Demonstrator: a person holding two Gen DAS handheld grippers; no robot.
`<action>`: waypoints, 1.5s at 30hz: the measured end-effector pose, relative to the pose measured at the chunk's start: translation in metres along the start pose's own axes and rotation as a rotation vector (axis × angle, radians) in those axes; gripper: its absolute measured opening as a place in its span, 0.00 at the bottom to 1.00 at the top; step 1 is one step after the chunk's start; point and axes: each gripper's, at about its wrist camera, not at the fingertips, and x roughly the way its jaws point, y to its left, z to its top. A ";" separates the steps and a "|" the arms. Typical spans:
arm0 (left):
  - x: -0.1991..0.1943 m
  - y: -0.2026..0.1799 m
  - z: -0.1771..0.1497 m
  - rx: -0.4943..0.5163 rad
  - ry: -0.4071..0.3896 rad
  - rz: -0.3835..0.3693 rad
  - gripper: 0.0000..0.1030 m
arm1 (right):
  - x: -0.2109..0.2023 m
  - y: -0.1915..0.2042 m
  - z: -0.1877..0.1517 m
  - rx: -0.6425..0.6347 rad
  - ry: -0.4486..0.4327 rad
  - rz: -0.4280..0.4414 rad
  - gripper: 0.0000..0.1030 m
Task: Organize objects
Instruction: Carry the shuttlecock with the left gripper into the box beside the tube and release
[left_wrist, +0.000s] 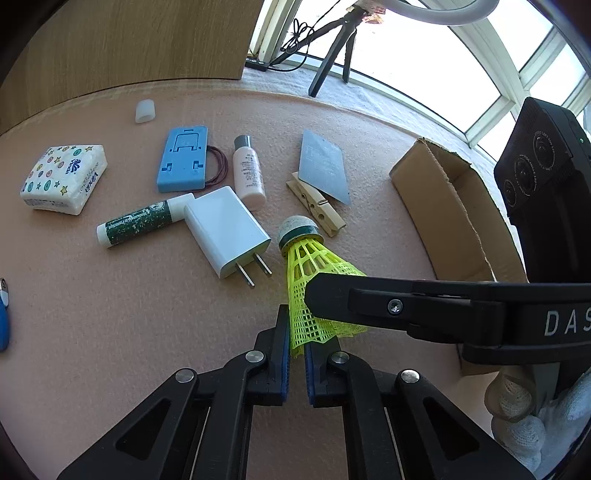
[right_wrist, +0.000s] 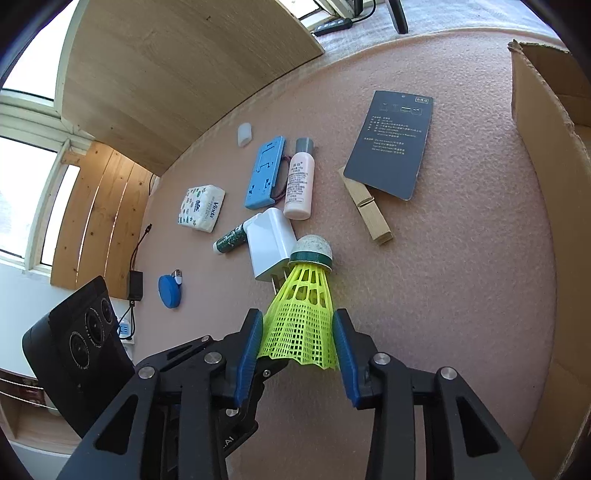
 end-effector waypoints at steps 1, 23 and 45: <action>-0.002 -0.002 0.000 0.005 -0.002 0.000 0.06 | -0.001 0.001 0.000 0.002 -0.002 0.003 0.35; -0.040 -0.125 0.008 0.197 -0.068 -0.104 0.06 | -0.124 -0.022 -0.033 0.007 -0.198 -0.019 0.34; 0.000 -0.210 -0.007 0.328 0.020 -0.173 0.06 | -0.179 -0.087 -0.064 0.082 -0.262 -0.117 0.34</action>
